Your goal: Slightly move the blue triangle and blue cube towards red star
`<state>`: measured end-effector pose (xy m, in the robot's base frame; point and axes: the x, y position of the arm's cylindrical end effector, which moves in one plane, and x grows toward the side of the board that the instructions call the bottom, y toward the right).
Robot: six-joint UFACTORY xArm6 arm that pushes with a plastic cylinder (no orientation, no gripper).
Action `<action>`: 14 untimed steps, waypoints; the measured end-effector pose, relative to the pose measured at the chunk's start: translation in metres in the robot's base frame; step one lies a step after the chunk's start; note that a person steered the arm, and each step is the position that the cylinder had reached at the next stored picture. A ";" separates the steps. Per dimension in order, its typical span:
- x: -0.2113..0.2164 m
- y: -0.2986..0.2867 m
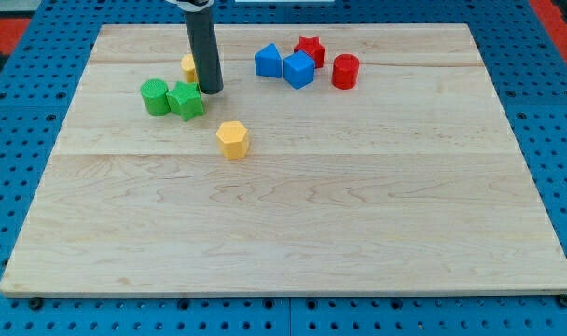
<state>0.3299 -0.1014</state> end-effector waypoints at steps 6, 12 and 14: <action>0.059 0.138; 0.058 0.116; 0.055 0.046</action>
<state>0.3847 -0.0553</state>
